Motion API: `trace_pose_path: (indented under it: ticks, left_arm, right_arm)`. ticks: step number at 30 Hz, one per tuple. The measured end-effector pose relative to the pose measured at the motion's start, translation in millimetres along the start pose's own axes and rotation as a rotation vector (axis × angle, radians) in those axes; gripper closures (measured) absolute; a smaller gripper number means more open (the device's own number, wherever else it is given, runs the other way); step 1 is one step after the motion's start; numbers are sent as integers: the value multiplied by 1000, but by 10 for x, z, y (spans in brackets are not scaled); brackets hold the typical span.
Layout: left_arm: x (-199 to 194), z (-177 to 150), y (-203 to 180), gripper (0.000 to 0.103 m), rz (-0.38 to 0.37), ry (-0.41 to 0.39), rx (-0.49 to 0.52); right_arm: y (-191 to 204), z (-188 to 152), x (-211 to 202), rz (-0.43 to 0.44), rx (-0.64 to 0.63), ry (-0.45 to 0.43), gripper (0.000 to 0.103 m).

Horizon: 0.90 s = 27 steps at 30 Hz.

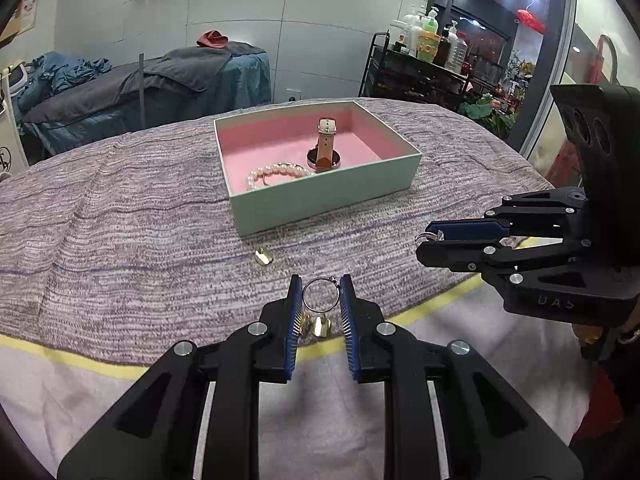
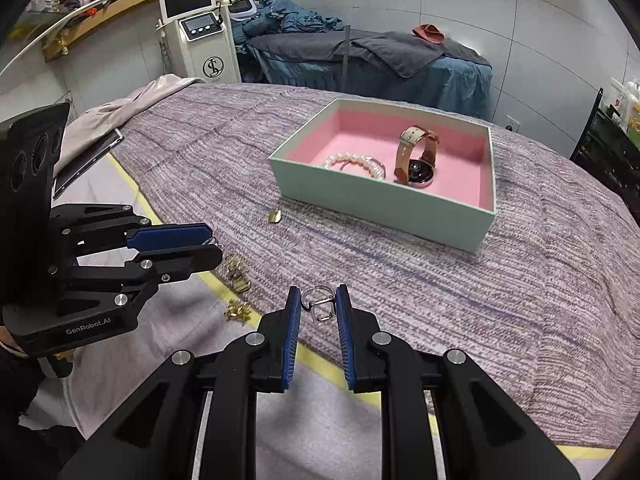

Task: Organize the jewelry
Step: 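Lift the silver ring with the left tool while the right tool grasps the square silver ring, then lower both silver rings into the pink-lined box and open both tools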

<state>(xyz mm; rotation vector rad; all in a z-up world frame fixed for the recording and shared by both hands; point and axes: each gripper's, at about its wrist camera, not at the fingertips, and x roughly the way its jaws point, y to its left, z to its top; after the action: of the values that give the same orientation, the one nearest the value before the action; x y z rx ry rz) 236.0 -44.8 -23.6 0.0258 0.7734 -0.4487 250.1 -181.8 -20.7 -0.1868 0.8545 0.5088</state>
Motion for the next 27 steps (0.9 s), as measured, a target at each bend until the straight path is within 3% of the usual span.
trace_pose_path:
  ticks: [7,13,23,27]
  left_arm:
    - [201,625,126,83,3,-26,3]
    - [592,1058,277,83,4,14,-27]
    - [1306,1203,369,83,14,187,-43]
    - [1415,1174,358,83,31,219,-34]
  right_arm:
    - [-264,429,61,-41,23,-42,85]
    - [-429,700,312,-81,42,-14,85]
    - [-685,866,770,-120,84,67,86]
    - [-711,863,877,-125,84,93,86]
